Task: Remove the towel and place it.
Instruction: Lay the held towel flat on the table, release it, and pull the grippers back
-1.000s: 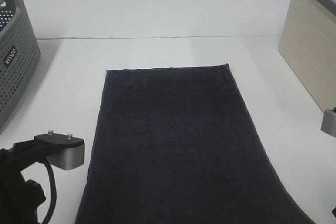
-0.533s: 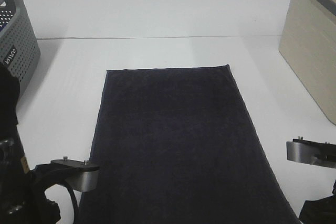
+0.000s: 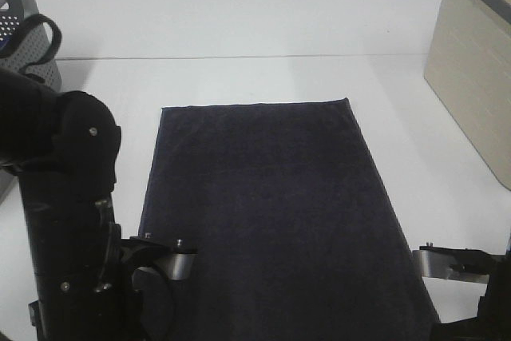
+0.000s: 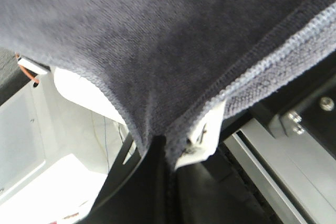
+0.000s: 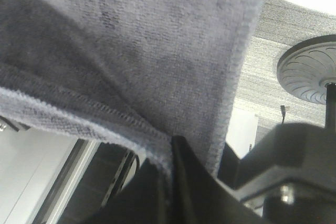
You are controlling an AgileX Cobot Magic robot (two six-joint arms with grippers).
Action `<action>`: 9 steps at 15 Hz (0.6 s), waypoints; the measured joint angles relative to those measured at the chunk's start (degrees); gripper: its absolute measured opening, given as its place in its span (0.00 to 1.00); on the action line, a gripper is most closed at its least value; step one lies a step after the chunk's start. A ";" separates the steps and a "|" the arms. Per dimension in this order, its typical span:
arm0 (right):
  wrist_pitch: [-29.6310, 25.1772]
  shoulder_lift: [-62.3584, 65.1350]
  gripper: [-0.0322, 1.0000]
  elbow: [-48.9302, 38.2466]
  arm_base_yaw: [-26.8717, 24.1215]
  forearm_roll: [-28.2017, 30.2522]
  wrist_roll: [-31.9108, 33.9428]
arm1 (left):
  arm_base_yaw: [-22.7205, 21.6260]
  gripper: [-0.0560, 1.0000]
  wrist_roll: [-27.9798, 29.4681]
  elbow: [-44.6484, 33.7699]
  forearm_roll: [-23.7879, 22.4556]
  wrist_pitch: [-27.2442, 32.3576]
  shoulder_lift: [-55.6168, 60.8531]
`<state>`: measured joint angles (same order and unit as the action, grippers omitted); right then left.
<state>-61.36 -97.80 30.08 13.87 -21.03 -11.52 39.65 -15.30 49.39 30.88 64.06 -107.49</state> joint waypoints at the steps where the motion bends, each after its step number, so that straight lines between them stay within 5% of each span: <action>1: 0.92 -0.80 0.05 0.00 0.00 -0.74 -1.09 | 0.00 0.05 0.00 1.26 -0.63 0.97 -2.12; 9: 3.32 -2.06 0.05 0.00 0.00 -4.47 -2.86 | 0.00 0.05 0.17 3.55 -3.67 4.24 -4.81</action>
<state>-58.04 -99.87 30.08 13.87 -25.50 -14.38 39.65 -15.13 52.94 27.22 68.30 -112.30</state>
